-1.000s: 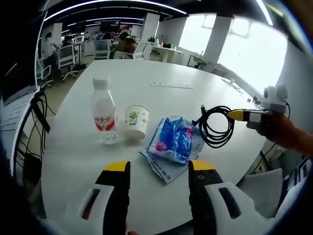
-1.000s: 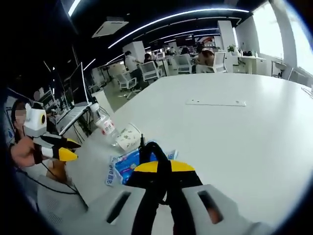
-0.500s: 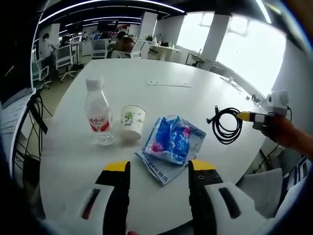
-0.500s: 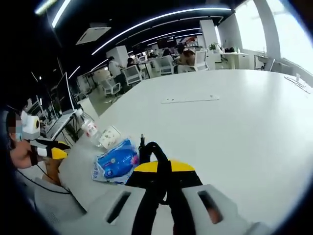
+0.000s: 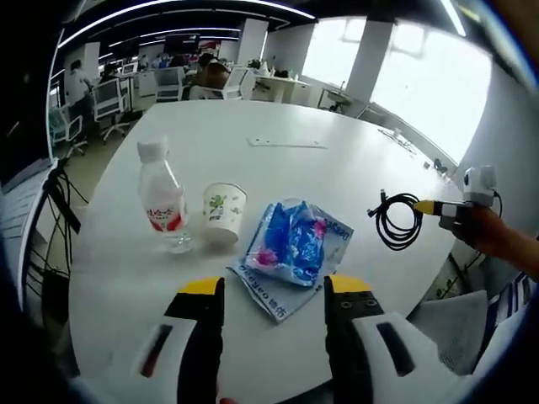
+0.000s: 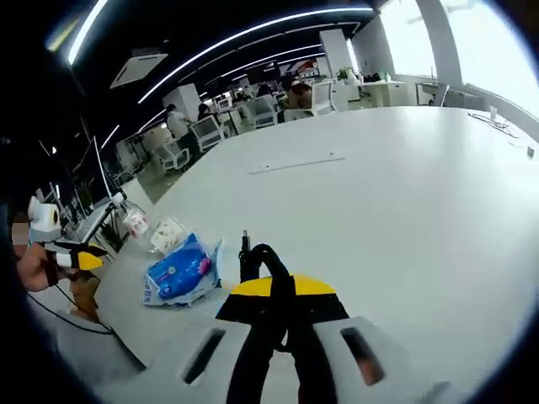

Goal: Arrange the tabletop items into an orderly group along one side of the table until the central work area is clear of visible clutter.

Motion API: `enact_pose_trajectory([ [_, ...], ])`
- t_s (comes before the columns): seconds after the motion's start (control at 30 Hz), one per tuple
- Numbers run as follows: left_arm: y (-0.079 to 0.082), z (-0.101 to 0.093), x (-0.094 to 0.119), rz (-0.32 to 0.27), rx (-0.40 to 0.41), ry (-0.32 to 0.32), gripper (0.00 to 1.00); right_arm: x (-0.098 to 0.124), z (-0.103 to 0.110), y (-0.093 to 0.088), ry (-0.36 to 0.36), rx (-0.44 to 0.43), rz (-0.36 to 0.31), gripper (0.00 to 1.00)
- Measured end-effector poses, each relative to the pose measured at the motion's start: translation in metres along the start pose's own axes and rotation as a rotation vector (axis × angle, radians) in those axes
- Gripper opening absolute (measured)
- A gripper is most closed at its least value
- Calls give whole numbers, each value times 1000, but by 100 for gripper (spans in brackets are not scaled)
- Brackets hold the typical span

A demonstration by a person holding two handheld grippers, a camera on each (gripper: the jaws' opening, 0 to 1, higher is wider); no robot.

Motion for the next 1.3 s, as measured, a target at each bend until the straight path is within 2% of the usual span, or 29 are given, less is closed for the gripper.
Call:
enact_pose_trajectory([
  [0.37,2,-1,2,6,-14,13,48,-5,-16,-15,-15,-23,36,3],
  [0.83,3,-4,3,10,-25,27,47,-10,-36,-23,-32,-69,47,2],
  [1.3,7,-3,3,6,-12,36,48,-19,-52,-47,-62,-75,129,1],
])
Point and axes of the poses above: the point that each gripper's makers call its tool centre point, and the gripper's own axes: x roughly backward along the fingers, z roughly to its left, y roughly out of its top, the point moved 6 cm from there along x, roughly backward along the fingers, and after that the axes turned 3 degrees about x, right-handed, at the moved point
